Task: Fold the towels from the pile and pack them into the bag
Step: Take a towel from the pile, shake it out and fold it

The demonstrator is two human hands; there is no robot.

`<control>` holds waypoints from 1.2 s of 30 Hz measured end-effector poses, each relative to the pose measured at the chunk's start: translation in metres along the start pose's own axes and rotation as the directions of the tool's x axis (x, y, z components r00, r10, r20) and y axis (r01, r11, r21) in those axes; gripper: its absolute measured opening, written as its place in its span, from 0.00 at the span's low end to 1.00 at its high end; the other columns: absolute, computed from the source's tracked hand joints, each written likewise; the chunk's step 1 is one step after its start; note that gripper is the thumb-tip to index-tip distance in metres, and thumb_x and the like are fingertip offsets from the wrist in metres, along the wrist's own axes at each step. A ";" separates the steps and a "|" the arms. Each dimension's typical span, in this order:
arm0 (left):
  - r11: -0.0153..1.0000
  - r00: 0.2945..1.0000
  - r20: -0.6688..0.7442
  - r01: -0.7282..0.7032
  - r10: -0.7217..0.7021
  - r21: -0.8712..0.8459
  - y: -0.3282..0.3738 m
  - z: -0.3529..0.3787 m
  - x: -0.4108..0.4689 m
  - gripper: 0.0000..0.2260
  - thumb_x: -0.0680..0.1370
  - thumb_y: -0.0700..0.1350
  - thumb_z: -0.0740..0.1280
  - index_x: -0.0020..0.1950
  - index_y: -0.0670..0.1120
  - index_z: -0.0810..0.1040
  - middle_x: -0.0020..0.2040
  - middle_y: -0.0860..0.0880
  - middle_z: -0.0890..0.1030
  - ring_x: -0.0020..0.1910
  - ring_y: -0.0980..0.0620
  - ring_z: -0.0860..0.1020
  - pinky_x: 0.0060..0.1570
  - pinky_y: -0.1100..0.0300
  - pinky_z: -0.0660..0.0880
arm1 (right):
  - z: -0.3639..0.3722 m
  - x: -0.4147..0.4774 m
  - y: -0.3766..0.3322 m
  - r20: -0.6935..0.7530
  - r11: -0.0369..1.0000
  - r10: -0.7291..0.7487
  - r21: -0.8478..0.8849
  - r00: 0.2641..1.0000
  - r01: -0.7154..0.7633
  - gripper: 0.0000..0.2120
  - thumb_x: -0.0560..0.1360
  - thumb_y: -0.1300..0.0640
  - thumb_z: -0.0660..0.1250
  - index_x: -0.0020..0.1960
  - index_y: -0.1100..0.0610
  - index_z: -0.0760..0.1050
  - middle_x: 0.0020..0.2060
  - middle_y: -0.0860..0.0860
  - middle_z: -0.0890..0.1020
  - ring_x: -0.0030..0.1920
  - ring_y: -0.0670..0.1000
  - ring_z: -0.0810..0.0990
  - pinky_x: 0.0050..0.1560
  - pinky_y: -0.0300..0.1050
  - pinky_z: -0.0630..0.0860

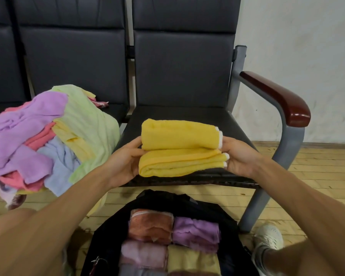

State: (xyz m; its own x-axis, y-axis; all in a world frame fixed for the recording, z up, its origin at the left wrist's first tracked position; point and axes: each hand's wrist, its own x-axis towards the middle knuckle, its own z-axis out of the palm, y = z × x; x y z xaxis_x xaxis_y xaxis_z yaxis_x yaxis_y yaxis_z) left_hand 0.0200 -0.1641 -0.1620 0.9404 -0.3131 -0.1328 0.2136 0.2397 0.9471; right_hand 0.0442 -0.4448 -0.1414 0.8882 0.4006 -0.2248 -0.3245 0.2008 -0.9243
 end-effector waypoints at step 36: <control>0.815 0.999 -0.011 0.042 -0.044 0.579 -0.048 0.002 -0.043 0.18 0.78 0.53 0.66 0.64 0.49 0.67 0.59 0.49 0.77 0.50 0.57 0.82 0.45 0.50 0.82 | 0.002 -0.037 0.058 0.069 0.856 0.305 -0.457 0.950 -0.242 0.20 0.74 0.57 0.67 0.65 0.58 0.73 0.51 0.54 0.85 0.47 0.53 0.85 0.41 0.47 0.82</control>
State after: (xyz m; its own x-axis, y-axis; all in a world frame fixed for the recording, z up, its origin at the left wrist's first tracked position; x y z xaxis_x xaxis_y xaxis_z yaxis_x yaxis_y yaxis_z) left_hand -0.0312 -0.1639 -0.2014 0.9329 -0.3133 -0.1777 0.0606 -0.3497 0.9349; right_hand -0.0086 -0.4461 -0.1858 0.7223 0.5033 -0.4743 -0.3438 -0.3338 -0.8777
